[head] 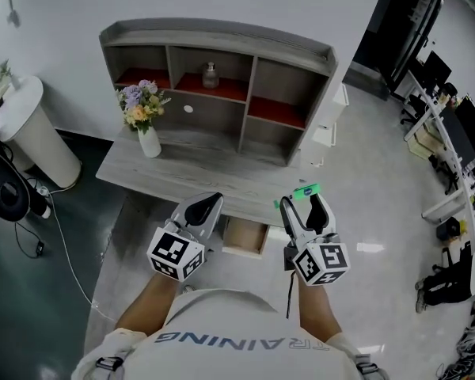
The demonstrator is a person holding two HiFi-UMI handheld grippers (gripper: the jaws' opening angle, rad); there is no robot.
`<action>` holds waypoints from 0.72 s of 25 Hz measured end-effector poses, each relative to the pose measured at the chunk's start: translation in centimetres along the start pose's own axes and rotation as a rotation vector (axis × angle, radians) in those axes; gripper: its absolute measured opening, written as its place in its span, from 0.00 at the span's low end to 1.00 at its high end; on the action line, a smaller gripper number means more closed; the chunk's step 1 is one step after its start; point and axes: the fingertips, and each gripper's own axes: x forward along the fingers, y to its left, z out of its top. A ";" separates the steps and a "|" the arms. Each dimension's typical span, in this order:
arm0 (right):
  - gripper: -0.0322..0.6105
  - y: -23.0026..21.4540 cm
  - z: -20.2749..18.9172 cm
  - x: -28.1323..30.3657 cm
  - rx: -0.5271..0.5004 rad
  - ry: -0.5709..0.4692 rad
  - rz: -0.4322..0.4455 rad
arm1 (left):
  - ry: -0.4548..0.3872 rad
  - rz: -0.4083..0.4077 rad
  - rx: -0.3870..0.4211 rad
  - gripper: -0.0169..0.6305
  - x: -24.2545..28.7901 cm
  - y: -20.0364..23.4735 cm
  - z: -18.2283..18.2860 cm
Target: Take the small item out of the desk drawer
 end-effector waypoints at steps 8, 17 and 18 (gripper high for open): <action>0.58 0.8 -0.1 1.3 -0.007 0.000 0.014 | 0.003 0.007 -0.007 0.03 -0.4 0.8 -0.3; 0.58 1.6 -1.0 2.5 -0.005 0.019 0.018 | 0.019 0.010 -0.020 0.03 -0.6 2.0 -0.9; 0.58 1.5 -1.2 2.6 -0.004 0.021 0.018 | 0.021 0.010 -0.021 0.03 -0.5 2.1 -1.0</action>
